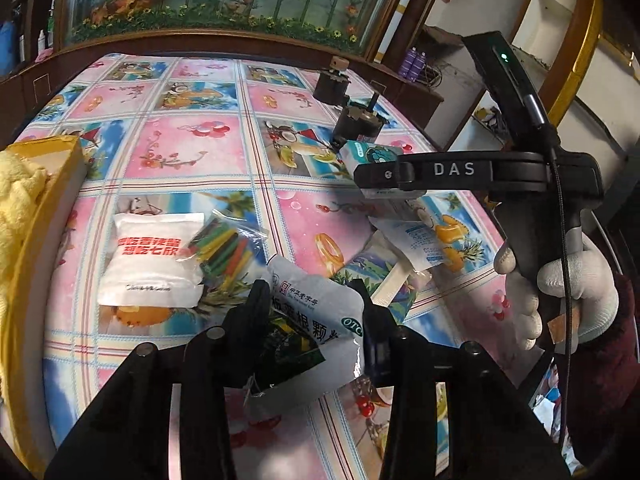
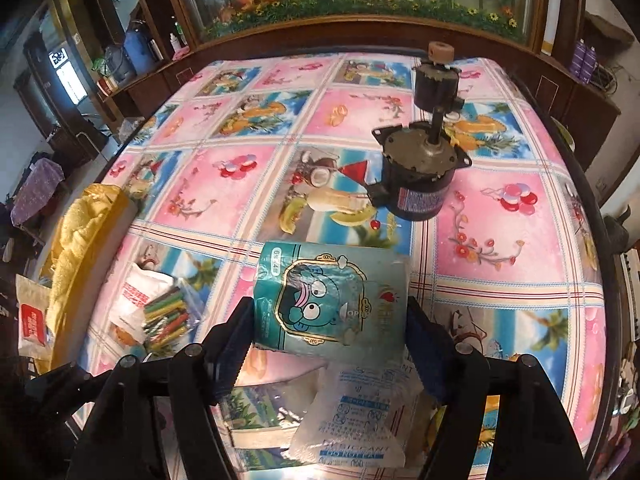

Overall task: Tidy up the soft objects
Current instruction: 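Carry the sachet and tissue pack over the tray and release both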

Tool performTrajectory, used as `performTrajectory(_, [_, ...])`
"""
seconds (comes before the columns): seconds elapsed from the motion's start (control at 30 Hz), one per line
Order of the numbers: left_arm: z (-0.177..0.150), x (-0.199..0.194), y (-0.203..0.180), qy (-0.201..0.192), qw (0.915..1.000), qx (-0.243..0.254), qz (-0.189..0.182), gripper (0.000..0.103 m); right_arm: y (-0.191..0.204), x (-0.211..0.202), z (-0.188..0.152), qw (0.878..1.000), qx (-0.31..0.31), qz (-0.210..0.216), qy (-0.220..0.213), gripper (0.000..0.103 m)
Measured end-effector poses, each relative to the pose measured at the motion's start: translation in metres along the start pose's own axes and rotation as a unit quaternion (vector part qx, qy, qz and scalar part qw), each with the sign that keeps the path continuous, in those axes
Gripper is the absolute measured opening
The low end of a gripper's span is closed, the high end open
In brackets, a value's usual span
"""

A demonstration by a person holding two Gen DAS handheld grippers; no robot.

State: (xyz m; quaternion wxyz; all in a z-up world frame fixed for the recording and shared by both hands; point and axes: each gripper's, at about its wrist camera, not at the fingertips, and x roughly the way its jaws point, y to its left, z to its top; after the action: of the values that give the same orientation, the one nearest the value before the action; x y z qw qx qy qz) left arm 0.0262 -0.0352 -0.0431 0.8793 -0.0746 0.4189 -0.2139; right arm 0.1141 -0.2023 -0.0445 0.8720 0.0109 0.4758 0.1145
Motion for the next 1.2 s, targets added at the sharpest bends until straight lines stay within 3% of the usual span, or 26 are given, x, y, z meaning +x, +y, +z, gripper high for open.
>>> performTrajectory(0.1, [-0.004, -0.034, 0.013, -0.027, 0.9995, -0.016, 0.009, 0.038, 0.018, -0.022, 0.003, 0.999, -0.016, 0.030, -0.026, 0.074])
performTrajectory(0.27, [-0.016, -0.093, 0.051, -0.067, 0.9947, -0.052, 0.058, 0.038, 0.066, -0.033, 0.004, 0.994, -0.048, 0.085, -0.038, 0.074])
performTrajectory(0.53, [-0.011, -0.160, 0.133, -0.113, 0.9757, -0.108, 0.154, 0.038, 0.161, -0.027, -0.006, 0.979, -0.114, 0.167, -0.034, 0.074])
performTrajectory(0.67, [0.003, -0.150, 0.174, -0.098, 0.9699, -0.119, 0.188, 0.039, 0.209, -0.023, -0.012, 0.967, -0.157, 0.195, -0.035, 0.075])
performTrajectory(0.93, [0.009, -0.104, 0.237, -0.042, 0.9678, -0.152, 0.196, 0.039, 0.296, -0.002, -0.035, 0.944, -0.269, 0.191, -0.027, 0.074])
performTrajectory(1.03, [0.004, -0.090, 0.246, -0.016, 0.9669, -0.155, 0.202, 0.042, 0.319, 0.007, -0.046, 0.938, -0.301, 0.172, -0.022, 0.074])
performTrajectory(1.2, [-0.005, -0.097, 0.246, -0.026, 0.9691, -0.151, 0.193, 0.052, 0.343, 0.014, -0.079, 0.912, -0.369, 0.181, 0.006, 0.074])
